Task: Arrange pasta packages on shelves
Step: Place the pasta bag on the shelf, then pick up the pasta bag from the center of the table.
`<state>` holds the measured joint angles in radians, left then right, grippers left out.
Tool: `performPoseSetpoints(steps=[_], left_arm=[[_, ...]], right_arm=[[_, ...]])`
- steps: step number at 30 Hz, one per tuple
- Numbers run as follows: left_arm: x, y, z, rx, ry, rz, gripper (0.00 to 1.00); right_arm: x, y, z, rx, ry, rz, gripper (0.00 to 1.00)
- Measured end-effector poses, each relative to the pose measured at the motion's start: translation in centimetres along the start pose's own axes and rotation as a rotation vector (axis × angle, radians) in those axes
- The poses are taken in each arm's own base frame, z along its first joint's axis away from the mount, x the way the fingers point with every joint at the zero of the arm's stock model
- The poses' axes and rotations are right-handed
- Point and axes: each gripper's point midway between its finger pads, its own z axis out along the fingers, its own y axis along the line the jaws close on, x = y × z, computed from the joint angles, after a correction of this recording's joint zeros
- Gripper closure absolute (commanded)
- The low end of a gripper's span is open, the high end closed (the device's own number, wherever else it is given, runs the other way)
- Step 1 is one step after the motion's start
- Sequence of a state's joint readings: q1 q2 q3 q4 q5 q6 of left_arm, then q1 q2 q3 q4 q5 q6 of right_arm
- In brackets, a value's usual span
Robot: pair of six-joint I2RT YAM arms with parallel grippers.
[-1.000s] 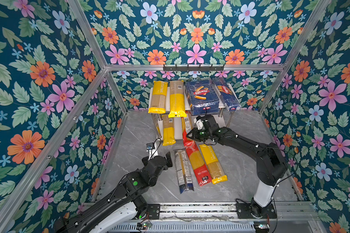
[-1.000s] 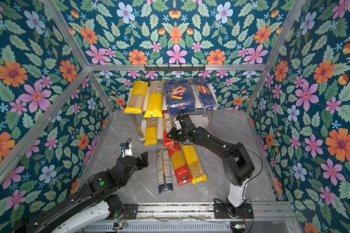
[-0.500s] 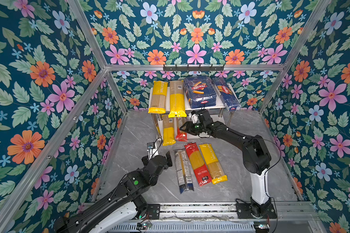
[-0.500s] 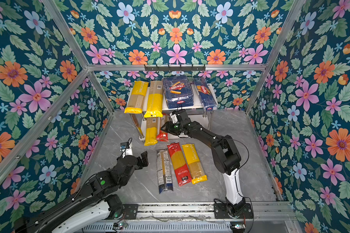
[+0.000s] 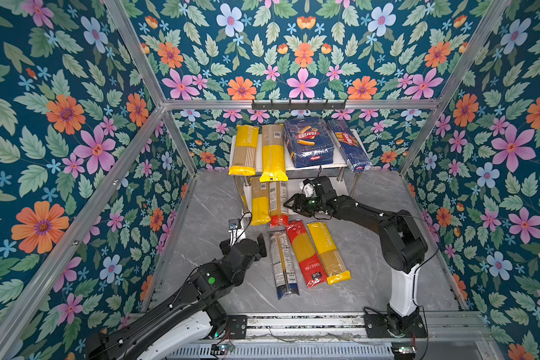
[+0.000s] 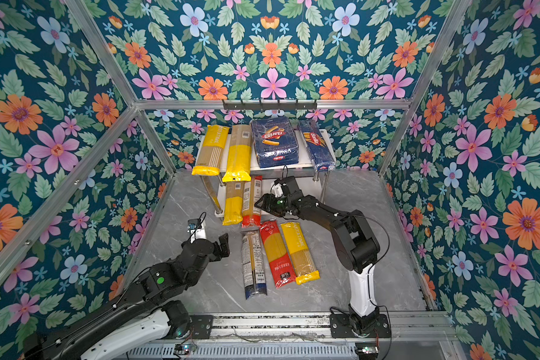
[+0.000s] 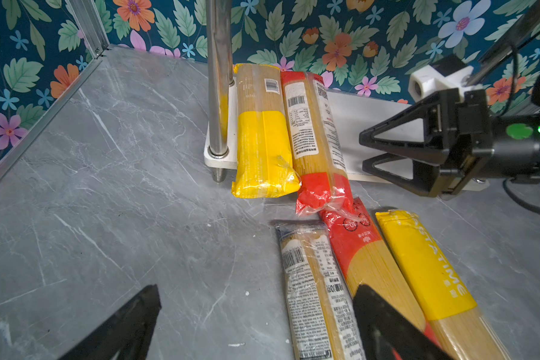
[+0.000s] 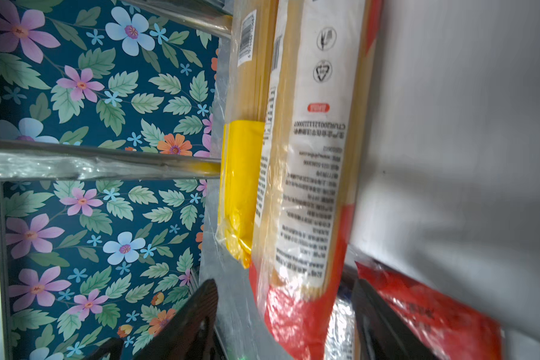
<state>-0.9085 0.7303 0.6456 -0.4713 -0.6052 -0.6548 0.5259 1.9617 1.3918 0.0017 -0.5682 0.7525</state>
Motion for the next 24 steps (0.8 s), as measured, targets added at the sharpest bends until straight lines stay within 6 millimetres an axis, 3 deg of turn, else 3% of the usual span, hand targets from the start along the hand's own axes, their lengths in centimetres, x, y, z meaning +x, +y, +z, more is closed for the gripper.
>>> performPoseSetpoints(steps=[6,12,17,20,24], left_arm=[[0.0,0.1,-0.3,0.014,-0.004,-0.018,0.00],[0.5,0.1,-0.4,0.034,0.006,-0.039,0.00],[1.0,0.1,-0.3,0.043,0.017,-0.056,0.00],[1.4,0.2,-0.3,0.047,0.026,-0.059,0.00],[1.5,0.2,-0.3,0.051,0.030,-0.069,0.00]], right_arm=[[2.6,-0.2,-2.4,0.055,0.005,-0.019,0.30],[7.5,-0.4,-3.3,0.195,0.064,-0.101,0.30],[12.5,-2.5,-3.9,0.335,0.152,-0.143,0.27],[14.2,-4.0,-5.2,0.401,0.167,-0.146,0.23],[15.8,-4.6,-6.5,0.433,0.174,-0.154,0.21]])
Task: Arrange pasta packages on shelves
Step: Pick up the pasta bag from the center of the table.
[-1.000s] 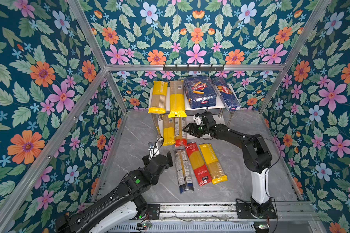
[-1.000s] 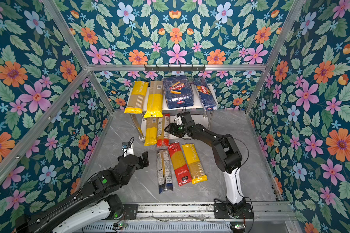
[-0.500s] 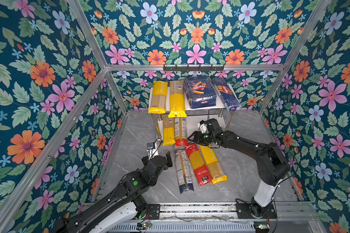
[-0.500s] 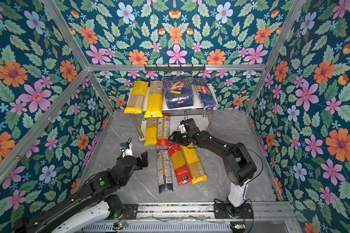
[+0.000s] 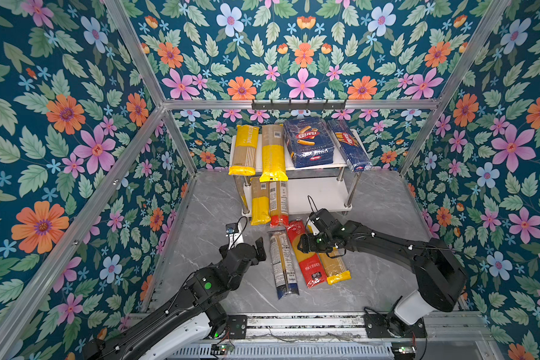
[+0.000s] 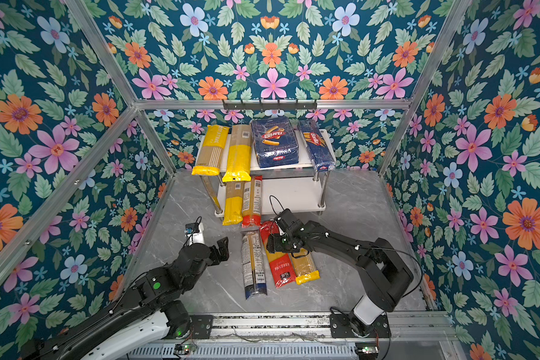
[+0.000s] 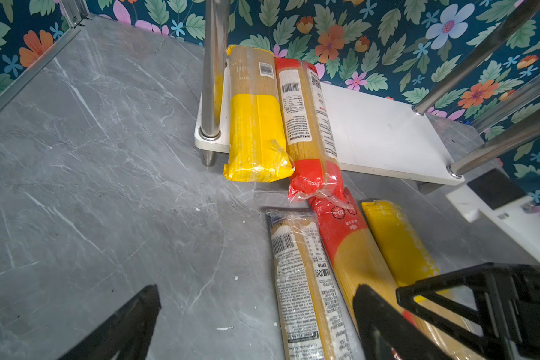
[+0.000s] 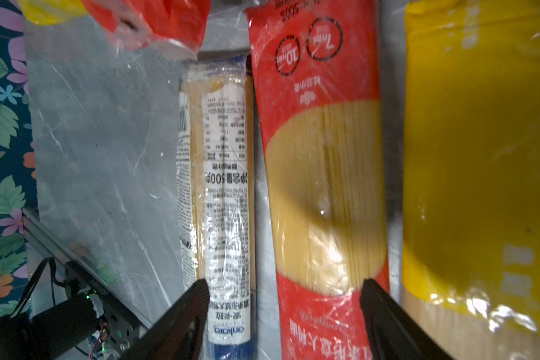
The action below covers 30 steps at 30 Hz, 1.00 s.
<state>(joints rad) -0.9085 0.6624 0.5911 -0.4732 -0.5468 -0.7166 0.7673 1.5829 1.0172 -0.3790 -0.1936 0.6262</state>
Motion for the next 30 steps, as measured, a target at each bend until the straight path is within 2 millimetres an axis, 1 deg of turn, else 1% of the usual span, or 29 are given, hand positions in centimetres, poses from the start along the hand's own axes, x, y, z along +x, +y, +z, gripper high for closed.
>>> performPoseSetpoints(steps=[4,8,11,20,25,27,30], left_arm=[[0.3,0.1,0.1,0.001,0.005,-0.007,0.00],[0.5,0.0,0.1,0.010,0.014,-0.007,0.00],[0.6,-0.1,0.1,0.017,0.018,-0.010,0.00],[0.7,0.2,-0.3,0.031,0.005,-0.028,0.00],[0.7,0.5,-0.6,0.039,-0.005,-0.041,0.00],[0.7,0.6,-0.6,0.039,-0.006,-0.049,0.00],[0.8,0.7,-0.7,0.038,-0.004,-0.054,0.00]], right_arm=[[1.8,-0.7,-0.2,0.042,0.023,-0.006,0.21],[3.3,-0.4,0.0,0.069,0.053,-0.030,0.20],[4.2,-0.8,0.4,0.103,0.077,-0.035,0.20],[5.5,-2.5,1.5,0.187,0.133,-0.013,0.19],[5.9,-2.5,2.6,0.219,0.156,-0.024,0.19],[6.4,-2.7,3.2,0.243,0.180,-0.033,0.19],[6.8,-2.4,3.9,0.265,0.204,-0.051,0.19]])
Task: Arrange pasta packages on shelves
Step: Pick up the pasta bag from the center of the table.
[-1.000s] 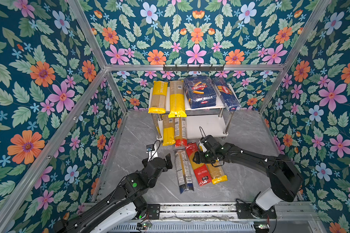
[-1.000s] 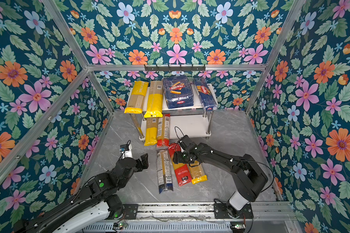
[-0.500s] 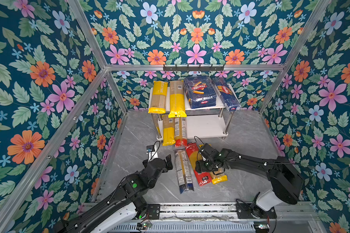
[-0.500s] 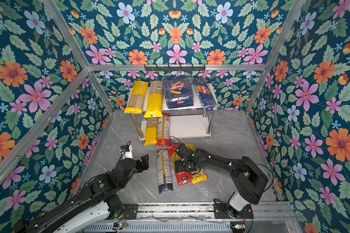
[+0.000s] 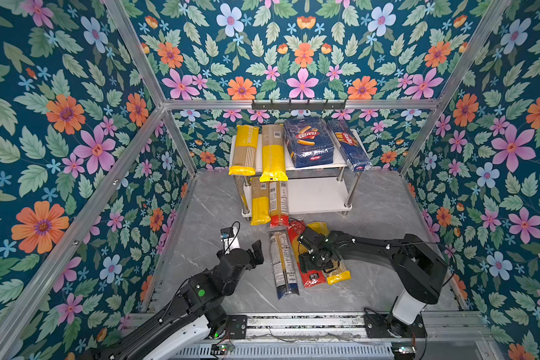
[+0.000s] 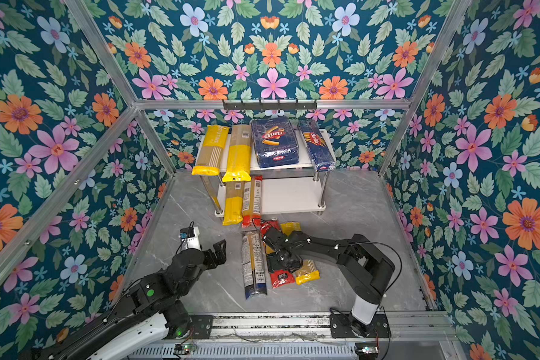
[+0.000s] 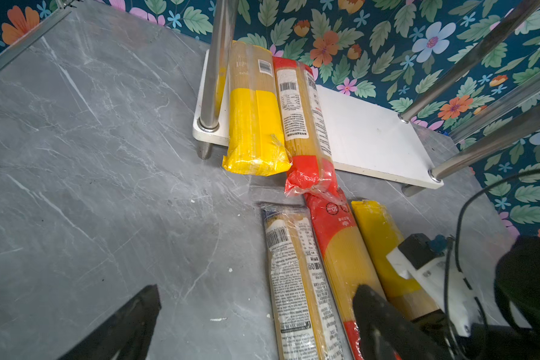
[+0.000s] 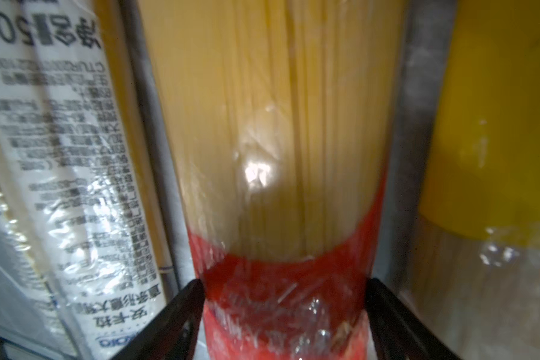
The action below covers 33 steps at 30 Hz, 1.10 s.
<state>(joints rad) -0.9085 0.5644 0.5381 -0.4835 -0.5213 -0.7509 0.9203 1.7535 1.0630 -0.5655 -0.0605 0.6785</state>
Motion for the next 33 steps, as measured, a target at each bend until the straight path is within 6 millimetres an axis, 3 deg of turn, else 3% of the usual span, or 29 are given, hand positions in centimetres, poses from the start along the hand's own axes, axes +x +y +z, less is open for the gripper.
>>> performPoseSetpoints(steps=[9,14,18,24,33], left_arm=[[-0.1,0.2,-0.3,0.004,-0.005,-0.005,0.00],[-0.1,0.4,-0.4,0.001,-0.006,-0.004,0.00],[-0.1,0.5,-0.5,-0.002,-0.003,-0.001,0.00],[-0.2,0.4,-0.6,-0.005,-0.001,0.002,0.00],[-0.9,0.0,-0.8,0.002,-0.005,-0.004,0.01]], right_arm=[[0.3,-0.2,1.0,0.112,0.030,-0.031,0.24],[0.6,-0.6,1.3,0.132,0.042,-0.021,0.64],[0.6,-0.7,0.3,0.124,0.022,-0.013,0.81],[0.7,-0.6,-1.1,0.078,-0.023,-0.012,0.91],[2.8,-0.7,-3.2,-0.023,0.014,-0.006,1.00]])
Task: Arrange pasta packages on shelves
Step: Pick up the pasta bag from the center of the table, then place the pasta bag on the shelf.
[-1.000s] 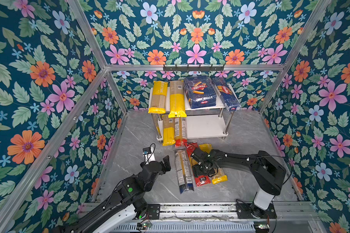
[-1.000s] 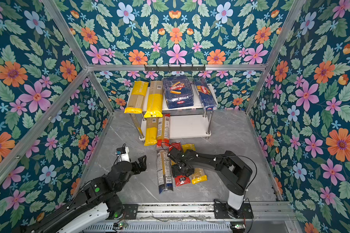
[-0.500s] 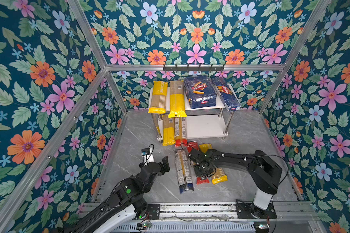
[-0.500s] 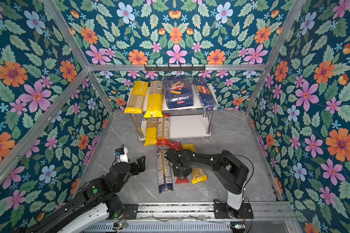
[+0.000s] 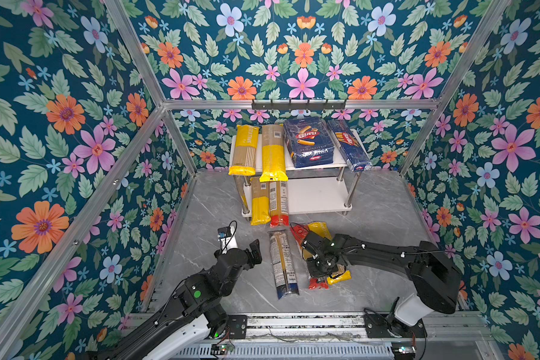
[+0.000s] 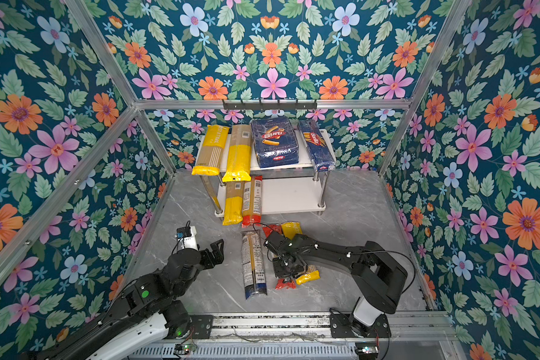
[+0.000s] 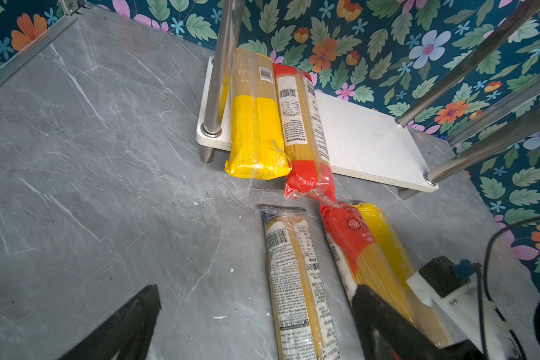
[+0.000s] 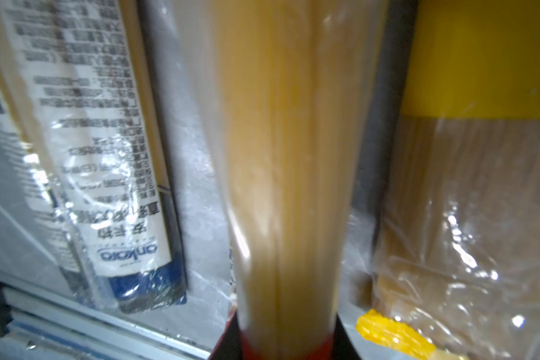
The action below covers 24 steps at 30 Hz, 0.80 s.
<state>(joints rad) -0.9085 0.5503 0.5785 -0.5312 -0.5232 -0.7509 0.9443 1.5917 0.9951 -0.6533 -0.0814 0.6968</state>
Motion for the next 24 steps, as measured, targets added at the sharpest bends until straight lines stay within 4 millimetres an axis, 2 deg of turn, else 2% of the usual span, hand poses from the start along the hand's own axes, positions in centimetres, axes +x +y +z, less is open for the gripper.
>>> performPoseSetpoints(steps=[6,12,17,24], left_arm=[[-0.2,-0.2,0.0,-0.001,0.003,0.002,0.01],[0.3,-0.7,0.7,-0.017,0.037,0.029,0.01],[0.9,-1.1,1.4,-0.021,0.061,0.048,0.00],[1.2,-1.5,2.0,-0.024,0.077,0.068,0.00]], right_arm=[[-0.2,0.0,-2.1,-0.093,-0.052,0.022,0.99],[-1.8,-0.6,-5.1,-0.181,-0.180,0.061,0.98],[-3.6,-1.1,-7.8,-0.243,-0.289,0.089,0.96],[-7.7,-2.5,-9.3,-0.286,-0.359,0.162,0.95]])
